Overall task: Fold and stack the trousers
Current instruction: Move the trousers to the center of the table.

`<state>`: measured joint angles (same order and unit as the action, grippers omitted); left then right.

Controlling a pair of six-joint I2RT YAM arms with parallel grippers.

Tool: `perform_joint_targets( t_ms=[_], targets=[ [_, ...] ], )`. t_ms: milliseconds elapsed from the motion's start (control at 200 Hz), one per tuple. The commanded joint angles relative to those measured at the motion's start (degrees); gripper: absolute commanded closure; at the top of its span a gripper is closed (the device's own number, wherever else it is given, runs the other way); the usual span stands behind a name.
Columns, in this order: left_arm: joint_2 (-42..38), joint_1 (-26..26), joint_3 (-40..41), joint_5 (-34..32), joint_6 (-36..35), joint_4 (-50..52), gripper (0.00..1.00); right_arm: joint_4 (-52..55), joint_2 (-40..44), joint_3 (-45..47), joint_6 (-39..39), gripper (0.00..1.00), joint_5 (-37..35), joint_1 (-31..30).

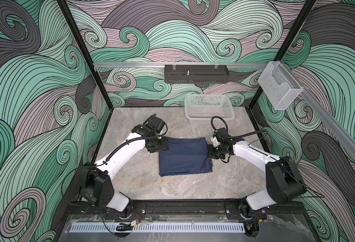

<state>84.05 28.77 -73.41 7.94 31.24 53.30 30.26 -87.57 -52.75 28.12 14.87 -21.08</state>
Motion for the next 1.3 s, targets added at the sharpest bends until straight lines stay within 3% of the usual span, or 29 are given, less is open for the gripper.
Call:
perform_joint_targets(
  t_ms=[0,220,330,375,525,600,790,871,1291],
  targets=[
    [-1.47,-0.81,-0.36,-0.65,-2.64,2.91,0.38,0.5,1.44,0.71,-0.85,1.0,-2.9,2.0],
    [-1.45,-1.09,-0.71,-0.29,-4.03,3.46,0.38,1.63,4.59,2.73,-3.49,1.0,-4.46,5.14],
    [-0.27,-1.09,-0.47,2.85,-4.16,1.91,0.38,2.91,3.65,2.83,-4.28,0.65,-6.28,5.78],
    [0.28,-0.99,0.04,4.17,-3.6,0.63,0.38,3.26,2.98,2.96,-4.61,0.55,-7.11,5.83],
    [2.12,-0.3,1.78,7.08,-1.55,-3.49,0.38,2.95,0.19,4.12,-5.16,0.45,-9.78,6.35],
    [2.78,-0.21,2.1,7.1,-1.3,-3.64,0.38,1.64,-2.34,4.79,-5.75,0.48,-8.15,6.66],
    [1.73,-0.44,1.88,4.04,-2.3,-2.0,0.38,-2.89,-5.77,5.99,-5.77,0.83,0.55,6.18],
    [1.24,-0.68,1.27,2.18,-2.71,-0.42,0.38,-3.75,-5.81,5.69,-5.15,0.91,2.44,5.17],
    [-0.55,-4.46,-1.26,-7.11,-4.74,6.08,0.38,-13.32,-8.65,3.56,8.72,0.9,6.13,-9.39]
  ],
)
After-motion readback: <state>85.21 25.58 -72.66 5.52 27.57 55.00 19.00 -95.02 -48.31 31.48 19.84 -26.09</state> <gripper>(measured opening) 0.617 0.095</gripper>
